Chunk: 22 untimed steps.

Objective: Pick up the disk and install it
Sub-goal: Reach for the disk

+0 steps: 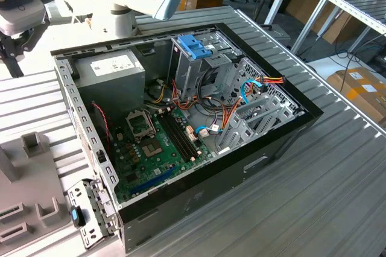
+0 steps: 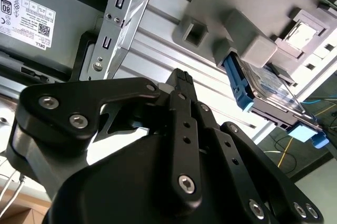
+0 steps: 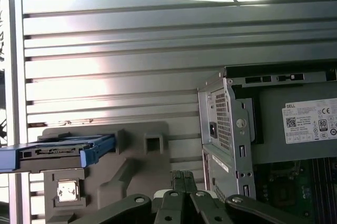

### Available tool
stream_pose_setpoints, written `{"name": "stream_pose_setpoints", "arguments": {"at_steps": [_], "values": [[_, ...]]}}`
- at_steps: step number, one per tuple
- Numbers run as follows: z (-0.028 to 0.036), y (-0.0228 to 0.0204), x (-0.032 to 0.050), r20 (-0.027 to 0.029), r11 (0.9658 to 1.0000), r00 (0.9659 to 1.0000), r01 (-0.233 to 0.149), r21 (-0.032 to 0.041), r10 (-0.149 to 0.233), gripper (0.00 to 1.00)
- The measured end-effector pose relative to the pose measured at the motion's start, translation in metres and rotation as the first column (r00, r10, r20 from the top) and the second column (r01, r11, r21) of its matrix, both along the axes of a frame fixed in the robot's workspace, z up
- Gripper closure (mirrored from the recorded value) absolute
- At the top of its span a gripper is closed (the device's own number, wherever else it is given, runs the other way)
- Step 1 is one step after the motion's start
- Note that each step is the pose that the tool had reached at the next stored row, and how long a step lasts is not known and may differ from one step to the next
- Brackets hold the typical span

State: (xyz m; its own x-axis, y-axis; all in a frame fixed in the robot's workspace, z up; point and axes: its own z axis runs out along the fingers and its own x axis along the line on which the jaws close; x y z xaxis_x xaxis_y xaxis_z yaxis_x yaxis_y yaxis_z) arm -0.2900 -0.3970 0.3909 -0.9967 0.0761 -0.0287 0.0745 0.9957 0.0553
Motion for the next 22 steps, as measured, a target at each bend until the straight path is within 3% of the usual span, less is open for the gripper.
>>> {"name": "stream_pose_setpoints", "arguments": {"at_steps": [22], "values": [[0.0, 0.0, -0.009, 0.0, 1.0, 1.0, 0.0, 0.0, 0.0, 0.89]]}}
